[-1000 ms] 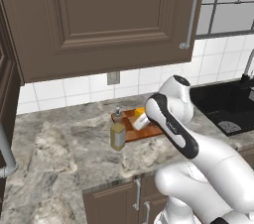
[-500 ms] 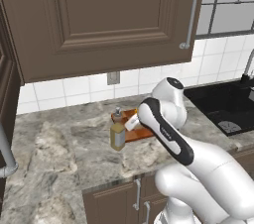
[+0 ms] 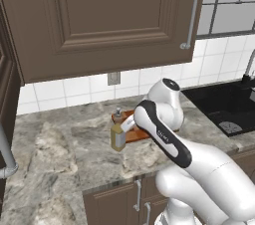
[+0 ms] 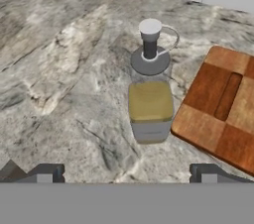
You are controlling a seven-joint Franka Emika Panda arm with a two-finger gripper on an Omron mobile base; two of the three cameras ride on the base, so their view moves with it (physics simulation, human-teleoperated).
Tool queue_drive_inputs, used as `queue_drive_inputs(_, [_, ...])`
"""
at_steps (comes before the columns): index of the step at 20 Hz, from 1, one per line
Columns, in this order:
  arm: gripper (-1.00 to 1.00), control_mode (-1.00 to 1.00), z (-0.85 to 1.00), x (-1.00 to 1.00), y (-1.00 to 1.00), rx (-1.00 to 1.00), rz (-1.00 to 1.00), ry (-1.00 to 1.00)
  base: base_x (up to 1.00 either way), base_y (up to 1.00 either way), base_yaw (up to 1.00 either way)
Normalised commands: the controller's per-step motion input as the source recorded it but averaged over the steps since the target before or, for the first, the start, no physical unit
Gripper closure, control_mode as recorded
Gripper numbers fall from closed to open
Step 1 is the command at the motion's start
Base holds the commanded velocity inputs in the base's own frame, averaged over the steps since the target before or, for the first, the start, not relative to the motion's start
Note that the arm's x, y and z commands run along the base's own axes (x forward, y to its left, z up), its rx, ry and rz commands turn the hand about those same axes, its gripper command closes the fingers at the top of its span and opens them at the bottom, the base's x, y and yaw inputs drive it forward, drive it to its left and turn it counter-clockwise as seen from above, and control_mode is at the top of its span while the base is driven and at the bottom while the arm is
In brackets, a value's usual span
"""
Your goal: Retrieve the reheated potato from the microwave, then place the potato, cheese, and condiment on the cutting board.
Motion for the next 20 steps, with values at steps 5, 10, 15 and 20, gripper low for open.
queue_drive_inputs(5, [-1.0, -1.0, 0.0, 0.0, 0.1, 0.0, 0.0, -0.04, 0.0, 0.0, 0.0])
queue_drive_inputs(10, [-1.0, -1.0, 0.0, 0.02, 0.13, 0.0, 0.0, -0.04, 0.0, 0.0, 0.0])
queue_drive_inputs(15, [-1.0, -1.0, 0.0, 0.09, 0.14, 0.0, 0.0, -0.01, 0.0, 0.0, 0.0])
queue_drive_inputs(20, [-1.0, -1.0, 0.0, 0.12, 0.02, 0.0, 0.0, 0.0, 0.0, 0.0, 0.0])
